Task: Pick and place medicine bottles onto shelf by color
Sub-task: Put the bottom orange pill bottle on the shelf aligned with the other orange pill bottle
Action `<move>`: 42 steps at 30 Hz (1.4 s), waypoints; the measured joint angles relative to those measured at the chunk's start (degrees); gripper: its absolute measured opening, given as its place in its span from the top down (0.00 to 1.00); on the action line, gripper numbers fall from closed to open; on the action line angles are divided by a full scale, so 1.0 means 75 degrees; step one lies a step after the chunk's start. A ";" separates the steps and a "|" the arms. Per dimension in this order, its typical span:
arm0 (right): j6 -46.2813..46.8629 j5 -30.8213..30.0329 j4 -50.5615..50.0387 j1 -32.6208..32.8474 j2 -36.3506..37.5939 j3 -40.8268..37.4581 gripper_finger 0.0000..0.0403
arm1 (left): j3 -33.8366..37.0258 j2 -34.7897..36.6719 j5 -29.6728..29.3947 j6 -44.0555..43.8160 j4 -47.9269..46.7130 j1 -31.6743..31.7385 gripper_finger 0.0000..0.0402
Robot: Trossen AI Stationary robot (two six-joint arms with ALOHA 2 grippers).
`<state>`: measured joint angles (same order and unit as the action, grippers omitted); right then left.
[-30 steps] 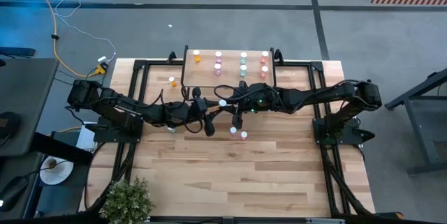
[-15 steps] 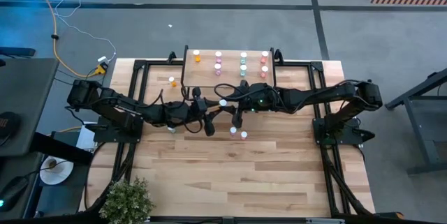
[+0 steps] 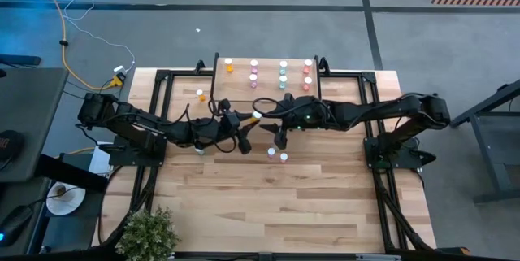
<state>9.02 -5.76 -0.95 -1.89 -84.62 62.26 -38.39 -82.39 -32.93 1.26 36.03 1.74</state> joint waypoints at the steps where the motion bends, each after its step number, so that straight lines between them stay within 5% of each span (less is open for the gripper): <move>1: -0.0003 -0.0001 -0.0012 0.0000 0.0055 0.0000 0.56 | 0.0000 0.0000 -0.0070 -0.0001 0.0002 0.0000 0.76; 11: -0.0064 -0.0005 -0.0533 0.0000 0.0824 0.0000 0.56 | 0.0563 0.0673 -0.0606 -0.0169 0.0335 -0.0003 0.76; 23: -0.0387 -0.0023 -0.0708 0.0000 0.1365 0.0000 0.56 | 0.2103 0.1261 -0.1386 0.0042 0.2872 0.0208 0.76; 34: -0.0533 -0.0020 -0.0703 0.0000 0.1396 0.0000 0.56 | 0.2165 0.1072 -0.0816 0.0318 0.3014 0.1476 0.76; 42: -0.0666 -0.0018 -0.0703 0.0000 0.1396 0.0000 0.56 | 0.2165 0.0649 0.0337 0.0019 0.3172 0.2558 0.76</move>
<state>4.02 -5.90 -6.22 -1.89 -74.15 62.26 -22.15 -77.52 -30.40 1.41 59.82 20.92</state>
